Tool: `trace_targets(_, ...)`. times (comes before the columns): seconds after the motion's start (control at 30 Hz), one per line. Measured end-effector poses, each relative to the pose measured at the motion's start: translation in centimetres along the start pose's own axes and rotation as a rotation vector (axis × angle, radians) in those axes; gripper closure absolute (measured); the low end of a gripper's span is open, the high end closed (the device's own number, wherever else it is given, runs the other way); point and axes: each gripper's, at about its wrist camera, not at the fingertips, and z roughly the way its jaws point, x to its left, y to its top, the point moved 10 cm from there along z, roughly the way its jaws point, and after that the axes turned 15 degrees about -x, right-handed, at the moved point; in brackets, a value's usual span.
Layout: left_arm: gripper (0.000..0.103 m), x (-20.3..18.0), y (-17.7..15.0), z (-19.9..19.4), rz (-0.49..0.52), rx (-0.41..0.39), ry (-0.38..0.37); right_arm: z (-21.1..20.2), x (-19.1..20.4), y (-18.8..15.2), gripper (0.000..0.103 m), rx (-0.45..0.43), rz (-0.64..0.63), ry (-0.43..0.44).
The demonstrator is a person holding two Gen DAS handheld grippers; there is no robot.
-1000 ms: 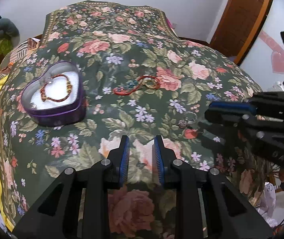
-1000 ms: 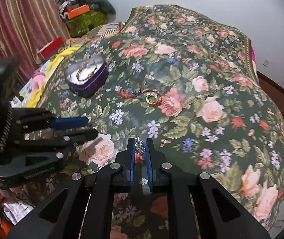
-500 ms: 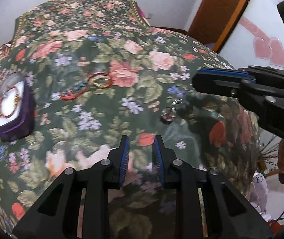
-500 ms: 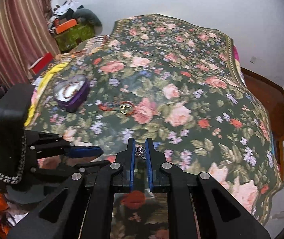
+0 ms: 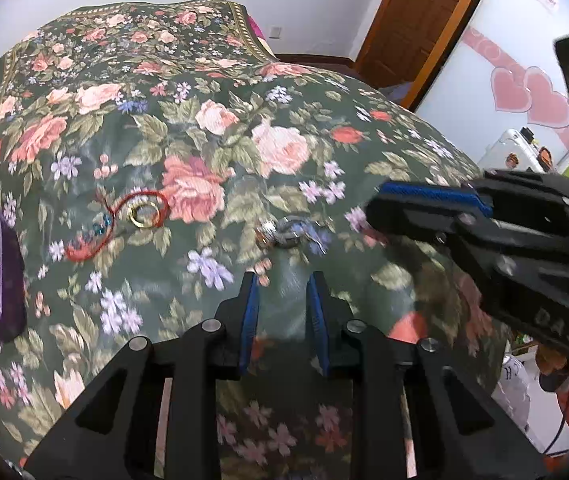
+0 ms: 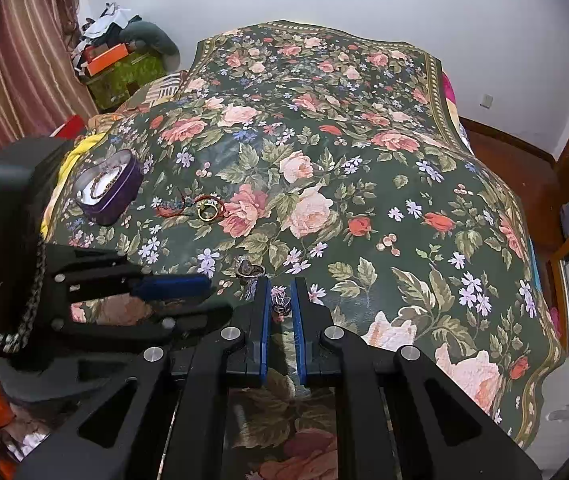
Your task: Organize jewelry
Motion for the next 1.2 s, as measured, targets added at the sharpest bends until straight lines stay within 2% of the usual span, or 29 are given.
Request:
trace_targets(0.2,0.078,0.9,1.1,1.2,-0.003,0.001,0.012,-0.2,-0.7,0.3,0.094,-0.014,0.016,-0.009)
trace_targets(0.43,0.078,-0.3,2.2,2.3,0.098,-0.018,-0.02,-0.2,-1.3,0.4,0.094,-0.013,0.01,-0.024)
trace_targets(0.7,0.079,-0.2,3.3,3.6,0.022,-0.026,-0.111,0.0,-1.8,0.7,0.094,-0.014,0.018,-0.027)
trace_targets(0.77,0.086,-0.3,3.4,3.8,0.013,-0.029,-0.138,0.0,-1.8,0.8,0.094,-0.014,0.018,-0.028)
trace_targets(0.97,0.088,-0.9,3.4,3.3,0.033,-0.046,-0.151,0.4,-1.9,1.3,0.094,-0.019,0.026,-0.032)
trace_targets(1.2,0.088,-1.2,2.3,0.6,0.029,-0.061,-0.16,0.7,-0.9,1.7,0.094,-0.019,0.016,-0.016)
